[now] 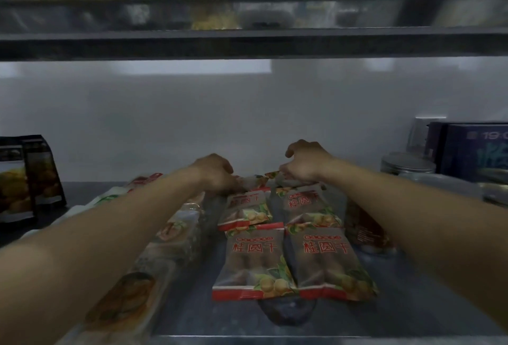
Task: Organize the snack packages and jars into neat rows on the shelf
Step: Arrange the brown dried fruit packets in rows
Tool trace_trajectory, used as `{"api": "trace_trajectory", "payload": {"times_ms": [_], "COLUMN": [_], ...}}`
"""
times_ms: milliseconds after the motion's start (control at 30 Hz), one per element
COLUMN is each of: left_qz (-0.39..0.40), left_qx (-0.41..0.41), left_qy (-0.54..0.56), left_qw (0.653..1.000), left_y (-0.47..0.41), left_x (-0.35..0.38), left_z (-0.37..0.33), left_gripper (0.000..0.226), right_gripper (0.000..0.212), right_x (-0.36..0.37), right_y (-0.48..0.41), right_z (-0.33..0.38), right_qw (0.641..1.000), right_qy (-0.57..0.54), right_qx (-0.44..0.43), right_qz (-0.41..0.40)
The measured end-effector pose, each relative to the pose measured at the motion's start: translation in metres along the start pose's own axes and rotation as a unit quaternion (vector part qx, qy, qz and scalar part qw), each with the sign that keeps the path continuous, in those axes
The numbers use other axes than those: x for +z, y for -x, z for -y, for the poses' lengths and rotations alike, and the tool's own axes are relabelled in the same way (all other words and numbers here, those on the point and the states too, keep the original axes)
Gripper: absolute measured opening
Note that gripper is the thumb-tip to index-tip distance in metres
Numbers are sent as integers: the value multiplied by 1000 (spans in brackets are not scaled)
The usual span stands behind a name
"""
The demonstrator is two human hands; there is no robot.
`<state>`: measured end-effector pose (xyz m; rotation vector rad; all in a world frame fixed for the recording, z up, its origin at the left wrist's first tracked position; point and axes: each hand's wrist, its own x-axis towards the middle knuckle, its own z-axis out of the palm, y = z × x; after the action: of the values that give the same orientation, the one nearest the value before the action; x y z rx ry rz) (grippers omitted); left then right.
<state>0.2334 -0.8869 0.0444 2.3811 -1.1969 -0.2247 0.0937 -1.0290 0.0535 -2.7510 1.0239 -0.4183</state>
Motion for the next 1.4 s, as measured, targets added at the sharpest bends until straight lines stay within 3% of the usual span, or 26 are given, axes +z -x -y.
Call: {"api": "trace_trajectory", "payload": {"times_ms": [200, 533, 700, 800, 933, 1100, 1233, 1400], "left_qz": [-35, 1, 55, 76, 93, 126, 104, 88], "left_qx": [74, 79, 51, 50, 79, 106, 109, 103], "left_qy": [-107, -125, -125, -141, -159, -156, -147, -166], "left_qw": [991, 989, 989, 986, 980, 974, 977, 977], "left_y": [-36, -84, -99, -107, -114, -119, -123, -115], "left_x": [4, 20, 28, 32, 31, 35, 39, 40], "left_z": [1, 4, 7, 12, 17, 20, 21, 13], "left_gripper": [48, 59, 76, 79, 64, 55, 50, 72], "right_gripper": [69, 69, 42, 46, 57, 55, 51, 60], "right_x": [3, 13, 6, 3, 10, 23, 31, 36], "right_y": [-22, -62, -68, -65, -72, -81, -86, -83], "right_z": [1, -11, -11, -11, -12, -20, -25, -25], "right_qw": [990, 982, 969, 961, 952, 961, 967, 972], "right_qy": [108, 146, 167, 161, 162, 161, 163, 152], "right_qx": [-28, 15, 59, 78, 87, 90, 93, 90], "right_qz": [89, 121, 171, 210, 246, 208, 174, 156]}}
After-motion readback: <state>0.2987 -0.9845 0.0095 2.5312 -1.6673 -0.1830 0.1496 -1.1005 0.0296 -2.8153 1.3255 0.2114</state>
